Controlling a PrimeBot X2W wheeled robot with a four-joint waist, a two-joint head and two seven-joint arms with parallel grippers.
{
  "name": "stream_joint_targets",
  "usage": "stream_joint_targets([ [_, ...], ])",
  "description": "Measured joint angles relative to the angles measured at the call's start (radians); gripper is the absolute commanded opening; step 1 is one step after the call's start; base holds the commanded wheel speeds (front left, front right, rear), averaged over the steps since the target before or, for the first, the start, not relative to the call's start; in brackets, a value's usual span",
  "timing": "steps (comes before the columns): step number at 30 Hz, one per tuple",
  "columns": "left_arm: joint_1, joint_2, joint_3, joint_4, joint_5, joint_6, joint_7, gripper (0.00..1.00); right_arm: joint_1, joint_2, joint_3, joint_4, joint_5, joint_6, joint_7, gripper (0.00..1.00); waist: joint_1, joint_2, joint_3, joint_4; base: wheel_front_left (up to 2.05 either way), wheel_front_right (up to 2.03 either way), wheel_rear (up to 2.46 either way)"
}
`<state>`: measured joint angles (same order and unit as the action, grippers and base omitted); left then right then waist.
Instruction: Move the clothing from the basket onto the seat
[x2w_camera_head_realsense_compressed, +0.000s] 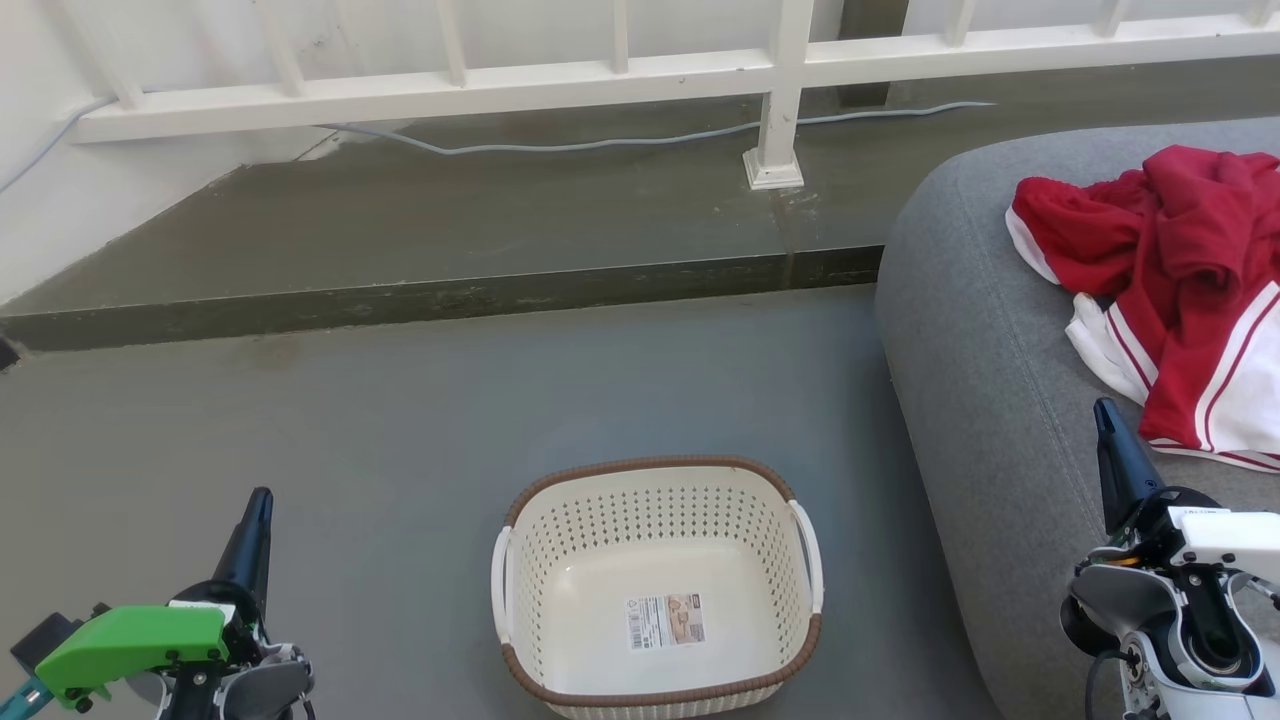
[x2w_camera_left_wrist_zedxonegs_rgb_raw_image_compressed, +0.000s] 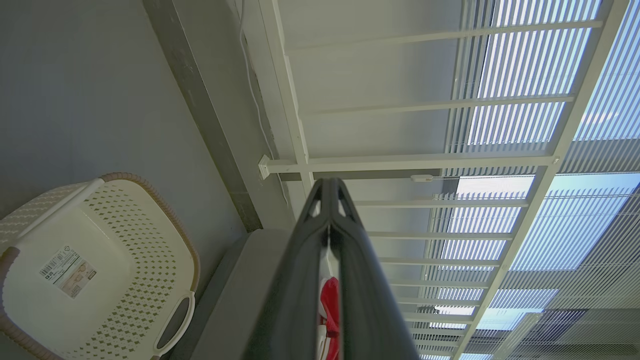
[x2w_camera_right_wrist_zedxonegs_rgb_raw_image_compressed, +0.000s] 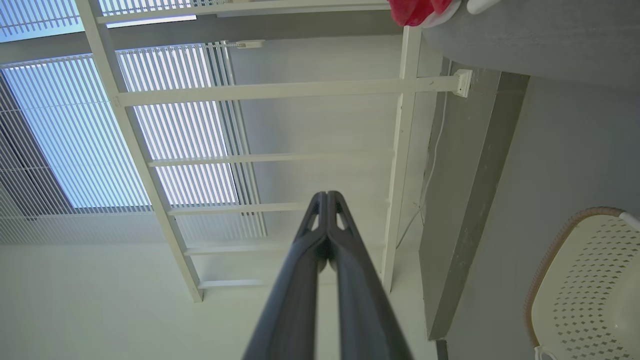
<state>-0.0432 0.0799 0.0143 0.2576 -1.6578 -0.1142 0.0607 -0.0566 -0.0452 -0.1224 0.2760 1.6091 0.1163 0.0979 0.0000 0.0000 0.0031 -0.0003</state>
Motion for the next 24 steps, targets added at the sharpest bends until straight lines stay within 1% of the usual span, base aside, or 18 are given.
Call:
stream_joint_targets([
  [19, -0.001, -0.001, 0.004, 0.014, 0.0, 0.0, 0.0, 0.0, 0.0, 0.0, -0.001, 0.0, 0.0, 0.001, 0.0, 0.0, 0.0, 0.0, 0.0, 0.0, 0.0, 0.0, 0.0],
  [24, -0.001, -0.001, 0.005, 0.016, 0.0, -0.006, 0.0, 0.0, 0.0, 0.001, -0.001, 0.0, 0.0, 0.001, 0.0, 0.0, 0.0, 0.0, 0.0, 0.0, 0.0, 0.0, 0.0],
])
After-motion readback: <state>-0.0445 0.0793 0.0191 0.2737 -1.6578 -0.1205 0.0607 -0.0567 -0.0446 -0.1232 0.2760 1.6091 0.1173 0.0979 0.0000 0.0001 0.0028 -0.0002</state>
